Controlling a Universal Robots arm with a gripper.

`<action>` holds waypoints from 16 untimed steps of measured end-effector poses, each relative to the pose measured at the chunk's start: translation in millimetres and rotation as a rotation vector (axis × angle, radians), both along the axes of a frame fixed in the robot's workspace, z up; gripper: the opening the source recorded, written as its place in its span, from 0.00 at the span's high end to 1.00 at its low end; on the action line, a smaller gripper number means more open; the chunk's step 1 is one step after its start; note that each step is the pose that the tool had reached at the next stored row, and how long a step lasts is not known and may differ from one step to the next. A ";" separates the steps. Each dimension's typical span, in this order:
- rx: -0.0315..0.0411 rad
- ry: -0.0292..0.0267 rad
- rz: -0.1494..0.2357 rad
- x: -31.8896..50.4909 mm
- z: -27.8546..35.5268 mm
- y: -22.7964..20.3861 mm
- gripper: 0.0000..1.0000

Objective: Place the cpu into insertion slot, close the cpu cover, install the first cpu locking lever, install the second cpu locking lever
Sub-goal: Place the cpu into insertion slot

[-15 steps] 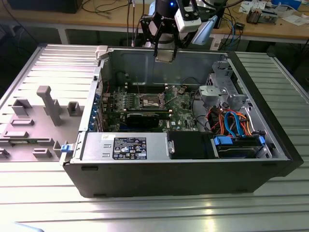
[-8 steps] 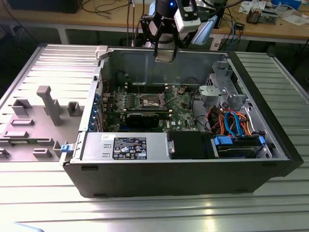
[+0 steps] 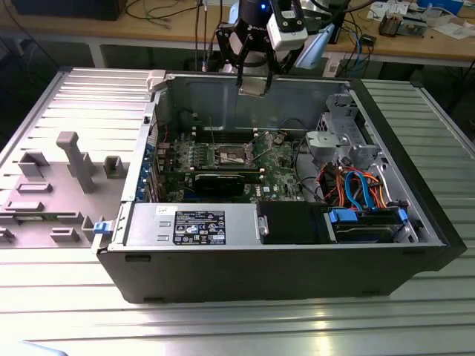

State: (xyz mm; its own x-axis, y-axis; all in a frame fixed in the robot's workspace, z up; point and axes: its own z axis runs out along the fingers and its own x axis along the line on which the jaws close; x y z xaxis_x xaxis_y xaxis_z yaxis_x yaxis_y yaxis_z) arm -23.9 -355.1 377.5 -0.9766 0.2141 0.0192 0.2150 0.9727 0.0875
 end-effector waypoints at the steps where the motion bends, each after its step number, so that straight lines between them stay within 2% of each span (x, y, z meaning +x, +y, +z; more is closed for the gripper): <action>1: 0.0000 0.0000 0.000 0.0 0.0 0.0 0.45; 9: -0.0010 0.0000 -0.004 0.0 -0.1 -1.3 0.45; 16: -0.0020 0.0001 -0.071 0.0 -1.3 -1.3 0.45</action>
State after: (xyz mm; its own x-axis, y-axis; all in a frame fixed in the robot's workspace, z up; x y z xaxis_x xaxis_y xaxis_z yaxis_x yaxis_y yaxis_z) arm -23.8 -356.4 376.2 -0.9589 0.2831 0.0188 0.2837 0.9551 0.0855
